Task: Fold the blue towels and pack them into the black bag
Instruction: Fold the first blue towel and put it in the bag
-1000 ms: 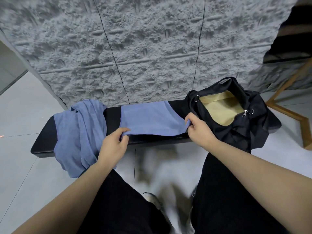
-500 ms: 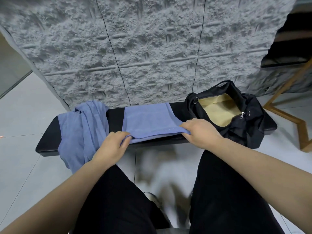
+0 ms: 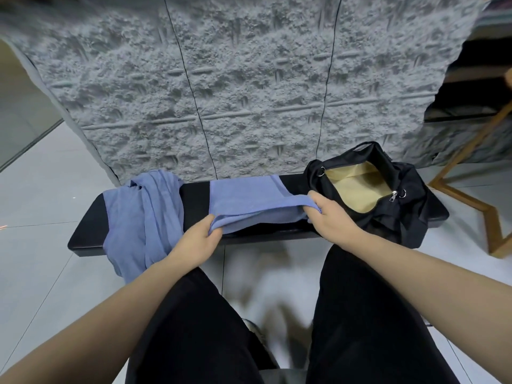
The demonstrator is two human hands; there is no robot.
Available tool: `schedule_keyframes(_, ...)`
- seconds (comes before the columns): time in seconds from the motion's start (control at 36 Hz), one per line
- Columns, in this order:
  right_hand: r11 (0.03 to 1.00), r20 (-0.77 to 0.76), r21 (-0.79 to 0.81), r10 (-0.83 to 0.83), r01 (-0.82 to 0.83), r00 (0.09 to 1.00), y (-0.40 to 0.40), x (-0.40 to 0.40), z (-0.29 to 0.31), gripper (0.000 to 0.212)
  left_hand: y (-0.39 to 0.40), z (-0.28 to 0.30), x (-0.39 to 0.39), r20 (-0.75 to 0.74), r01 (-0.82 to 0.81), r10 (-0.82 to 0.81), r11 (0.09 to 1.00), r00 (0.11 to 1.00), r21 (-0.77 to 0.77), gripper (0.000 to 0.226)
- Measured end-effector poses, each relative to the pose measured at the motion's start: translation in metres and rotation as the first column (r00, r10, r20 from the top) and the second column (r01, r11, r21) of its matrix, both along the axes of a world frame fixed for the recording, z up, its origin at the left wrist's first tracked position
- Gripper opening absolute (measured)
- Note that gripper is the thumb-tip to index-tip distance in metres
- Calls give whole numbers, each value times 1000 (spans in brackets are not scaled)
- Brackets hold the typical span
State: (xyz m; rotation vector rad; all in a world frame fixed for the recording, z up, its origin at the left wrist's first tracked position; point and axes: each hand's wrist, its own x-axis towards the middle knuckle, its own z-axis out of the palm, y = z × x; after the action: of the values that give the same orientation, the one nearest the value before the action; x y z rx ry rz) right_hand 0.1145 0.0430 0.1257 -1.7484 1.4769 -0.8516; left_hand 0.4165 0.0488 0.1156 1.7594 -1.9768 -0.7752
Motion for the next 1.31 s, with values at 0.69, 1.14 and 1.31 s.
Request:
schedule_keyframes(0.69, 990, -293, 64, 137, -124, 946, 9, 19, 21, 38, 8, 14, 2, -118, -30, 34, 999, 992, 37, 19)
schedule_keyframes(1.14, 955, -462, 192, 291, -226, 837, 5, 29, 19, 42, 0, 19, -5, 49, -106, 99, 978, 994, 180, 32)
schedule_keyframes(1.31, 943, -330, 280, 268, -177, 905, -12, 34, 11, 27, -6, 22, -6, 29, -132, 130, 940, 991, 316, 31)
